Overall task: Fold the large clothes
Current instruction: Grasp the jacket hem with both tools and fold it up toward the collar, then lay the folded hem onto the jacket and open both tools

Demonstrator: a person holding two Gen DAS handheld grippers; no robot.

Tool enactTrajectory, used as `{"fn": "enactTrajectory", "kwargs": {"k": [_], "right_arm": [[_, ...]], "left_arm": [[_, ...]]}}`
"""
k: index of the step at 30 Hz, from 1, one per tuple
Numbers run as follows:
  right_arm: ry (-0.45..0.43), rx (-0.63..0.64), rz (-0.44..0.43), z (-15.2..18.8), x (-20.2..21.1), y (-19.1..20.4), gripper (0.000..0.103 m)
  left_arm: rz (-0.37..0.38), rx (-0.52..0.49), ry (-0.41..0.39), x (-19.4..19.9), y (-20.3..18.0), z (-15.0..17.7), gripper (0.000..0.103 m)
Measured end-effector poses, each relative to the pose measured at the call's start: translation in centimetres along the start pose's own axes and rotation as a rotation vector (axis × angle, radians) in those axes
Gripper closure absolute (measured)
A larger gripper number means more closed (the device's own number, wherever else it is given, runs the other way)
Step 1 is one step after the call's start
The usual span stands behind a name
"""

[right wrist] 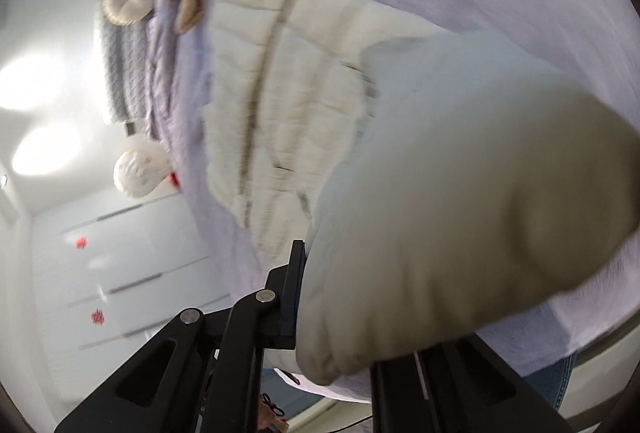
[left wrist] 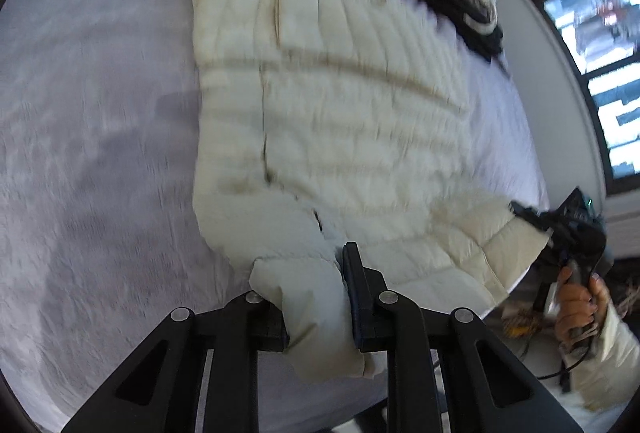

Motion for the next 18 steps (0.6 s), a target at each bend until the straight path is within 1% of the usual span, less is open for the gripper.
{"fn": "enactTrajectory", "kwargs": {"k": [4, 6, 7, 9, 10, 12, 16, 18], "right_arm": [[0.003, 0.100, -0.038, -2.8, 0.4, 5.3, 0.092], [0.007, 0.148, -0.051, -4.4, 0.4, 7.9, 0.092], [0.009, 0.177, -0.054, -5.4, 0.3, 9.4, 0.092], [0.017, 0.227, -0.059, -7.2, -0.2, 12.1, 0.092], [0.021, 0.245, -0.058, -8.0, -0.5, 13.2, 0.092], [0.033, 0.292, -0.054, -9.7, -1.5, 15.7, 0.092], [0.038, 0.371, -0.022, -14.0, -4.7, 19.8, 0.092], [0.041, 0.384, -0.012, -15.8, -6.1, 20.7, 0.092]], "left_arm": [[0.001, 0.017, -0.089, 2.1, 0.0, -3.9, 0.080], [0.002, 0.022, -0.145, 3.1, 0.1, -7.0, 0.080], [0.001, 0.027, -0.165, 3.3, 0.2, -8.0, 0.080], [-0.010, 0.041, -0.221, 3.6, 0.6, -11.1, 0.080], [-0.015, 0.043, -0.236, 3.7, 0.8, -11.9, 0.080], [-0.040, 0.038, -0.281, 3.5, 1.0, -14.8, 0.080], [-0.084, 0.045, -0.310, 2.0, 2.2, -19.3, 0.080], [-0.110, 0.054, -0.318, 0.9, 3.1, -21.2, 0.080]]}}
Point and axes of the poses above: each gripper's, at about its wrist camera, not at the fingertips, and x roughly against the way its jaws point, y to its left, z to its underside, the point moved 1 cm from there along -x, roughly the way its jaws point, and after that the axes turned 7 degrees about -x, right-handed, at the moved point
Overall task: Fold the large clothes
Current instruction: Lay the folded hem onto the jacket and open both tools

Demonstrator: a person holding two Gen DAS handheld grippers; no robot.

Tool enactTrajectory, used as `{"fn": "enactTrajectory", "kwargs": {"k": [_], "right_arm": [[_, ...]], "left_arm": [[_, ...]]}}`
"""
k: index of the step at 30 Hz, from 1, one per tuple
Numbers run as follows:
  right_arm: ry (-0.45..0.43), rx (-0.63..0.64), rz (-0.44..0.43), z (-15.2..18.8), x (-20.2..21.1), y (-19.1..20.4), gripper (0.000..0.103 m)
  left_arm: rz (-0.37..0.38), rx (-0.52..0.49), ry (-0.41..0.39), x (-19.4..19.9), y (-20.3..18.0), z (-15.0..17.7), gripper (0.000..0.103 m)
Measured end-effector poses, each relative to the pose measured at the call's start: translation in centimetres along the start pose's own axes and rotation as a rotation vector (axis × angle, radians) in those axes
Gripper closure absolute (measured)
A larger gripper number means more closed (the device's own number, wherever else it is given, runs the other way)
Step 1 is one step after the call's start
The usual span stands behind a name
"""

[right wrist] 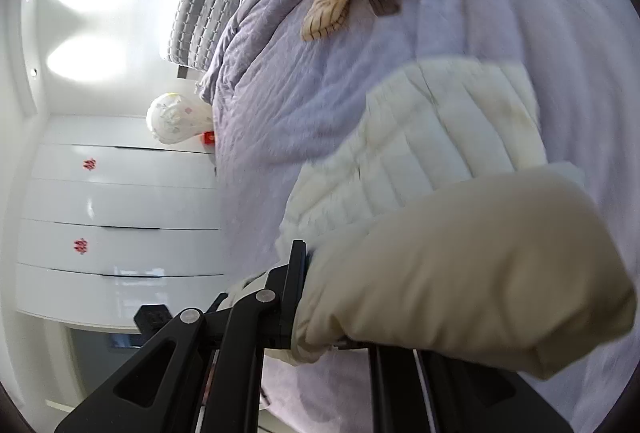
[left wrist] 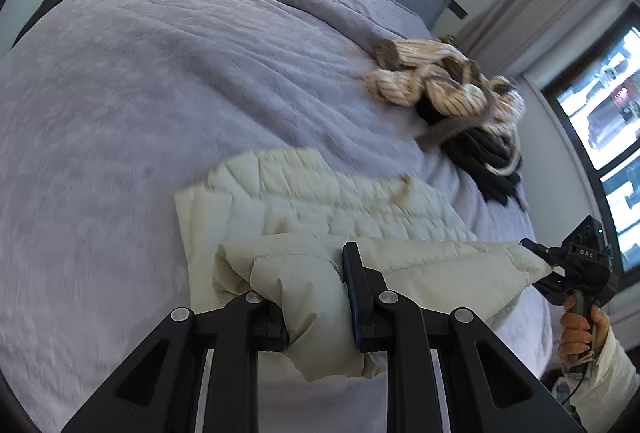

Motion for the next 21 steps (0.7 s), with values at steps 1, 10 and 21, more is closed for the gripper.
{"fn": "enactTrajectory", "kwargs": {"k": [1, 10, 21], "right_arm": [[0.001, 0.009, 0.007, -1.5, -1.0, 0.3, 0.092], [0.027, 0.066, 0.111, -6.6, -9.6, -1.8, 0.092], [0.006, 0.118, 0.157, -7.9, -10.9, -1.6, 0.082]], "left_arm": [[-0.011, -0.001, -0.001, -0.4, 0.4, -0.3, 0.080], [-0.136, 0.002, 0.032, -8.0, 3.1, -1.0, 0.080], [-0.235, -0.020, -0.066, -4.7, 3.1, -1.4, 0.026]]}}
Point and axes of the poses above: each gripper's, at about its wrist camera, not at the fingertips, and x roughly against the way its jaws point, y to its left, z to its underside, the point moved 1 cm from there along -x, roughly the way its jaws point, and after that the axes turned 7 degrees about -x, right-handed, at the moved point
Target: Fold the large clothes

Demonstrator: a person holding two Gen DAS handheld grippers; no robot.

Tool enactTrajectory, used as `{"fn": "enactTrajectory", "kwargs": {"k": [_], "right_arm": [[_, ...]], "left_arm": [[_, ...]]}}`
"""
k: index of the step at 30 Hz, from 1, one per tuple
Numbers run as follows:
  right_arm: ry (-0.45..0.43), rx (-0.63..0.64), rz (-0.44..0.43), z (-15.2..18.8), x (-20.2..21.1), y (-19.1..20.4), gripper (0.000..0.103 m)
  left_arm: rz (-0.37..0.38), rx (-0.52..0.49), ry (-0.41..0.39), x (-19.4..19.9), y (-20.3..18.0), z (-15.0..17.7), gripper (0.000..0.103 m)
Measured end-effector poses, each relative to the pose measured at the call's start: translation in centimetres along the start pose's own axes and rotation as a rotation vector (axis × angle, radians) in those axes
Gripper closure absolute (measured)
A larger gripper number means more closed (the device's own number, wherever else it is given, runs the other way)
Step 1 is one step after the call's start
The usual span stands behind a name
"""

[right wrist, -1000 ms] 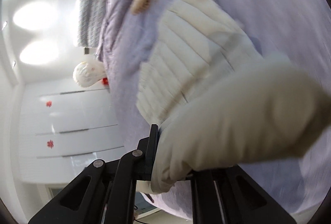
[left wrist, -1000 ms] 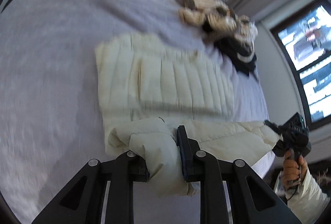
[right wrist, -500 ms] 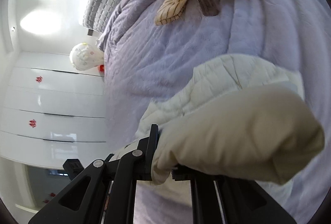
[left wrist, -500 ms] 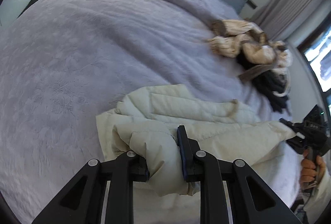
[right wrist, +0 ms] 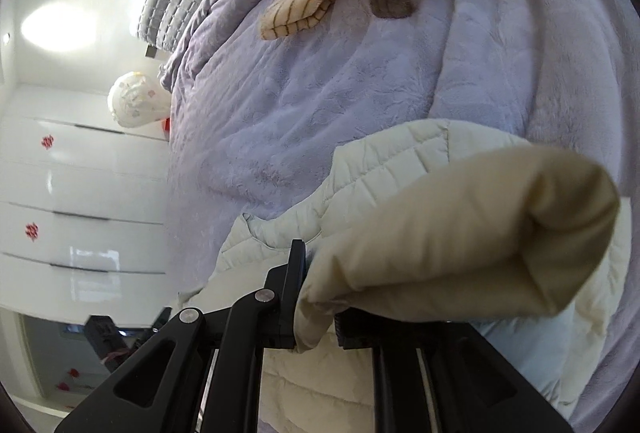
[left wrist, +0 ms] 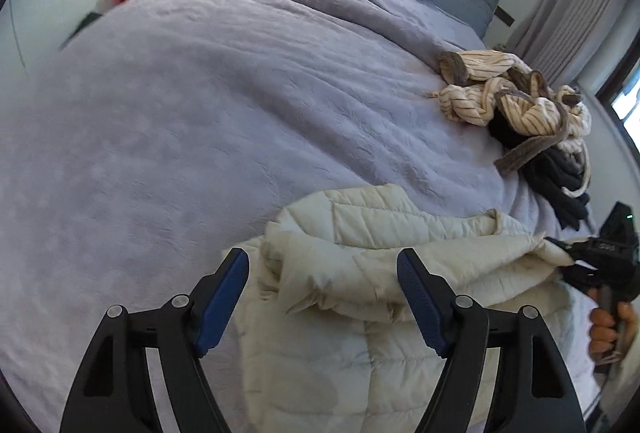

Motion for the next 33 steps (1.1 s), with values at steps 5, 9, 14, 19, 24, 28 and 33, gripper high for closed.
{"fn": "enactTrajectory", "kwargs": {"k": [5, 9, 14, 19, 24, 28, 33], "right_arm": [[-0.044, 0.077, 0.001, 0.9, 3.5, 1.3, 0.050], [-0.101, 0.165, 0.109, 1.5, 6.2, 0.9, 0.079], [-0.116, 0.189, 0.227, 0.5, 5.5, -0.7, 0.086], [-0.141, 0.209, 0.319, -1.1, 2.6, -2.4, 0.086], [-0.162, 0.126, 0.345, -2.7, 0.0, -4.9, 0.089], [-0.173, 0.096, 0.337, -3.4, -1.2, -6.6, 0.090], [-0.179, 0.090, 0.342, -3.5, -1.2, -6.8, 0.091]], "left_arm": [[-0.010, -0.034, -0.043, 1.8, -0.9, -0.2, 0.026], [0.047, -0.076, -0.040, 1.2, -2.3, -0.4, 0.026], [0.016, -0.069, 0.037, -4.0, -3.4, -0.9, 0.026], [-0.040, 0.011, 0.067, -8.8, -1.9, -1.5, 0.026], [-0.065, 0.048, 0.089, -12.0, -0.9, -1.2, 0.026], [-0.066, 0.050, 0.092, -13.4, -0.8, -0.9, 0.026], [-0.091, 0.038, 0.102, -13.5, -1.1, -1.0, 0.026]]}}
Point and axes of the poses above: each gripper's, at about its wrist camera, not at the fingertips, and x roughly against the way its jaws point, y to its left, z to its underside, the point moved 1 cm from there along -x, roughly the way its jaws point, and after that the axes turned 7 degrees about -x, right-handed, at the moved point
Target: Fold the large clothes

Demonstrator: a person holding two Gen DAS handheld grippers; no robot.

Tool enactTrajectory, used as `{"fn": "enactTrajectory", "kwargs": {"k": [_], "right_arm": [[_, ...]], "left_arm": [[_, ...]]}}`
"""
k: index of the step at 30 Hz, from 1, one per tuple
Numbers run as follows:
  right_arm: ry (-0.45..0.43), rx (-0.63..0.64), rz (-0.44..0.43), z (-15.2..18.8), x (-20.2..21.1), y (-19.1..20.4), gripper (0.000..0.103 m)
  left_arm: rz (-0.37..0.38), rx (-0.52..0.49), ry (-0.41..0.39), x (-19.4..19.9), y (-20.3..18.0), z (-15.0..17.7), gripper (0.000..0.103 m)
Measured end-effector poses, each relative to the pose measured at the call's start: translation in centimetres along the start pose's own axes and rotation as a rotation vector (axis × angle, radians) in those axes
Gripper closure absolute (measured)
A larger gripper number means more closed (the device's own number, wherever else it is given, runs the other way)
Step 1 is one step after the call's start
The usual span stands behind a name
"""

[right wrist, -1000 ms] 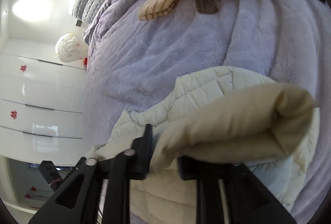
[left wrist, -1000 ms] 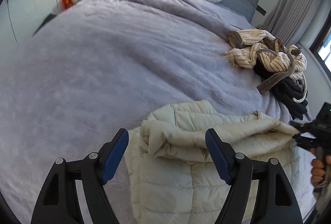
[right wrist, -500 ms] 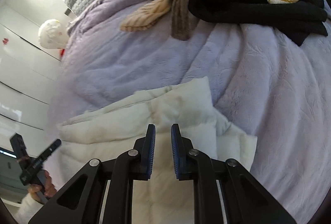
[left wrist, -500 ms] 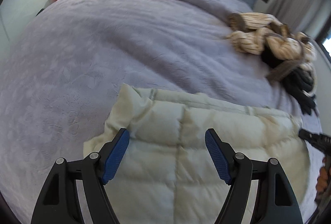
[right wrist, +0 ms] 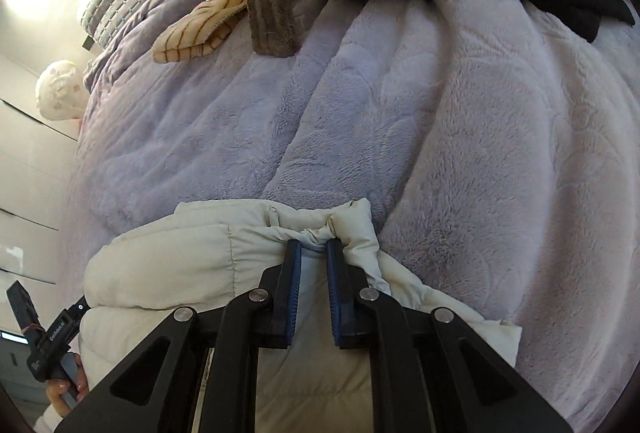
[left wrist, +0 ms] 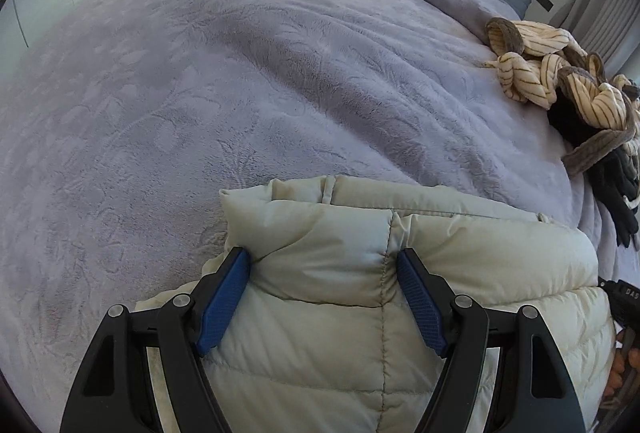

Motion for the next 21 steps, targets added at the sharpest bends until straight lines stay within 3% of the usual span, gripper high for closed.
{"fn": "enactTrajectory", "kwargs": {"k": [6, 17, 21], "right_arm": [[-0.007, 0.007, 0.004, 0.3, 2.0, 1.0, 0.086], [-0.060, 0.029, -0.036, 3.5, 8.5, 3.1, 0.085], [-0.052, 0.010, -0.066, 5.3, 10.3, 3.2, 0.063]], "left_arm": [[-0.081, -0.056, 0.006, 2.5, -0.8, -0.4, 0.026], [-0.111, -0.098, 0.028, 7.4, -1.2, 1.9, 0.026], [-0.107, -0.103, 0.045, 9.0, -1.3, 3.4, 0.026]]}}
Point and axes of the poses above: each gripper's, at about its wrist camera, not at the fingertips, and x roughly against the way its jaws point, y to its left, z to its underside, the point moved 1 cm from there along -x, roughly the way its jaws point, and after that the axes turned 7 degrees about -x, right-handed, at the moved point
